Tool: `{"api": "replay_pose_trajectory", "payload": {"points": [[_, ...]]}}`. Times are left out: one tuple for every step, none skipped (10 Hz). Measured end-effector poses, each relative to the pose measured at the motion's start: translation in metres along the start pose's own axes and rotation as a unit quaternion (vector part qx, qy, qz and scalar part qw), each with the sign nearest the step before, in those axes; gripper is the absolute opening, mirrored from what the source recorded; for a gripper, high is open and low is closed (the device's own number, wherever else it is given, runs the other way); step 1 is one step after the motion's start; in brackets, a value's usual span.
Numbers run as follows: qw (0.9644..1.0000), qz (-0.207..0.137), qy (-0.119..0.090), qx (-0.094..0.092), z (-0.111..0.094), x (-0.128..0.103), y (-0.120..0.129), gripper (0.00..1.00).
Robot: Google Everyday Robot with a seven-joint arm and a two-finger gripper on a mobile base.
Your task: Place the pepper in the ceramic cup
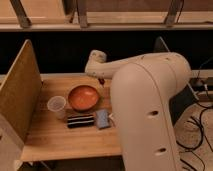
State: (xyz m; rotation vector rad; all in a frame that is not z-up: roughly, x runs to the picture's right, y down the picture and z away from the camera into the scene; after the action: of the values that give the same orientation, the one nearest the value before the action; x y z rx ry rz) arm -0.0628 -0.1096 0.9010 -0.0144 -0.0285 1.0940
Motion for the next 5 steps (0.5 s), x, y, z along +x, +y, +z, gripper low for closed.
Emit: {"api": "replay_pose_trajectory", "payload": {"points": [[0.9998,-0.011,-0.006,-0.012,-0.002,-0.007,0.016,0.00],[0.9991,-0.024,-0.014,-0.032,-0.004,-0.017,0.038,0.00],[0.9991,-0.024,-0.014,-0.032,-0.004,-0.017,0.039,0.00],[0.9992,-0.022,-0.013,-0.031,-0.004,-0.016,0.036,0.00],[0.9992,-0.023,-0.013,-0.031,-0.004,-0.016,0.036,0.00]]}}
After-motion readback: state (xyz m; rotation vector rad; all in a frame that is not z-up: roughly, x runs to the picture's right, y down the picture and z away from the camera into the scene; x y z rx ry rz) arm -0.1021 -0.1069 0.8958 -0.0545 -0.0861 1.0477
